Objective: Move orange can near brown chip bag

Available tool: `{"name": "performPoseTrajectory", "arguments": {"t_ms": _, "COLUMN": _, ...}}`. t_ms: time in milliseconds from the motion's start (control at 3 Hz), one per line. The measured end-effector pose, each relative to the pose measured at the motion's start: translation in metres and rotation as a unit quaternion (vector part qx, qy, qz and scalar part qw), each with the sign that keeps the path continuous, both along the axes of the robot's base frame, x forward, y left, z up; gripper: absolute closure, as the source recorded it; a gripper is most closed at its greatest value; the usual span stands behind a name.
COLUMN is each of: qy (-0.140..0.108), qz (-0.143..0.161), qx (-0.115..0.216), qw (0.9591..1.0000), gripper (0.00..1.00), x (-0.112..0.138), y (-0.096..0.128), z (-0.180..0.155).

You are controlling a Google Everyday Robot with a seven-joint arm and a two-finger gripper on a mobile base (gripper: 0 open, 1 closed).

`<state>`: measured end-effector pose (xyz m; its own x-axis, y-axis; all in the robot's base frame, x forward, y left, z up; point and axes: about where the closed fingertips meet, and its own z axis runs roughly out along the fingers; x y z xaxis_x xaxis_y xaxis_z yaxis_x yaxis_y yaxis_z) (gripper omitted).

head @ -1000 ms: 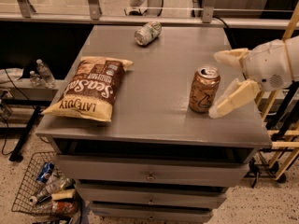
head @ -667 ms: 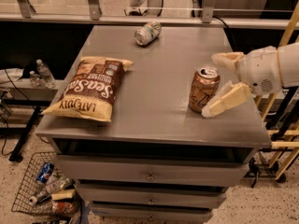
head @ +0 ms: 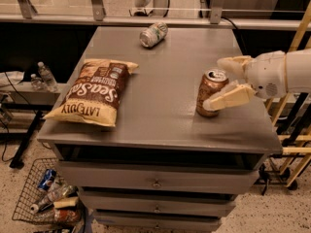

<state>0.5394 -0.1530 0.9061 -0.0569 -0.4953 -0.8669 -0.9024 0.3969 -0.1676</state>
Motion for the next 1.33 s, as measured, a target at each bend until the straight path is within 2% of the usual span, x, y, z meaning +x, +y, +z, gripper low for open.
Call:
{"name": "performPoseTrajectory", "arguments": {"t_ms": 667, "qy": 0.008, "qz": 0.013, "qx": 0.006, "qw": 0.9999, "gripper": 0.65, "x": 0.002, "y": 0.007, "z": -0.006}}
{"name": "performPoseTrajectory", "arguments": {"t_ms": 1000, "qy": -0.002, "qz": 0.039, "qx": 0.024, "qw": 0.9990, "gripper": 0.86, "x": 0.001, "y": 0.016, "z": 0.009}}
{"name": "performPoseTrajectory", "arguments": {"t_ms": 1333, "qy": -0.035, "qz": 0.081, "qx": 0.044, "qw": 0.9952, "gripper": 1.00, "x": -0.005, "y": 0.027, "z": 0.050}}
